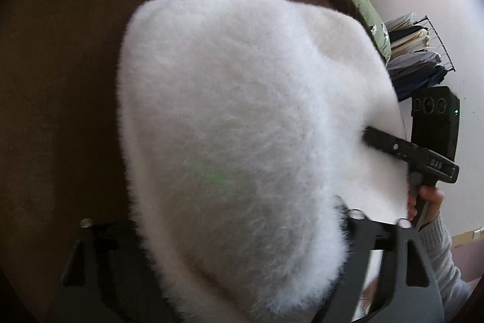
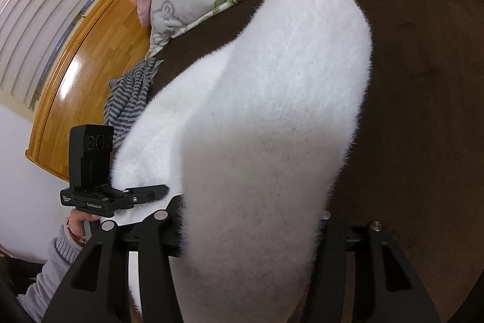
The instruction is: Fold large clothes
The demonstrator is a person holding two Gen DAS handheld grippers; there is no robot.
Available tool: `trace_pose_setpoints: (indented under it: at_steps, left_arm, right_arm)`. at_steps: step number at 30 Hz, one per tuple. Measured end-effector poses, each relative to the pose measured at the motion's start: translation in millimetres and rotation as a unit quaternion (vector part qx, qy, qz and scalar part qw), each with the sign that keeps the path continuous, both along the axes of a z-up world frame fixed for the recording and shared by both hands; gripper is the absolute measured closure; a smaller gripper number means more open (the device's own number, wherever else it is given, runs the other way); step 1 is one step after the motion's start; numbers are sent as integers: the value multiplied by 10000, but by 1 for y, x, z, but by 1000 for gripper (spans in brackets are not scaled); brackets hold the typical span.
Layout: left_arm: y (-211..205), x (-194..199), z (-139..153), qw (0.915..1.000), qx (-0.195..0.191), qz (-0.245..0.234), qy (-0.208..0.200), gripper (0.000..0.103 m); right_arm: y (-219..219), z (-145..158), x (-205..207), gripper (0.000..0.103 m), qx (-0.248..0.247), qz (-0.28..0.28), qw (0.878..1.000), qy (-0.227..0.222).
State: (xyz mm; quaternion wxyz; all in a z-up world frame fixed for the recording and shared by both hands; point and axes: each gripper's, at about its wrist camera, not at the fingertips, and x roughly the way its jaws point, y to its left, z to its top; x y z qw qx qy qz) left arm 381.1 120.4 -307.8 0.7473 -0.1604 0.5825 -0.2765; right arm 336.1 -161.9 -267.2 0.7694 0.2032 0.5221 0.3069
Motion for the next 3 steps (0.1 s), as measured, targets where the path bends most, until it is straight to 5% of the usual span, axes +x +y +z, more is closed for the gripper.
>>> trace_pose_setpoints:
  at_steps: [3]
  left_arm:
    - [5, 4, -9, 9996, -246, 12, 120, 17]
  right_arm:
    - [1, -3, 2, 50, 13, 34, 10000, 3]
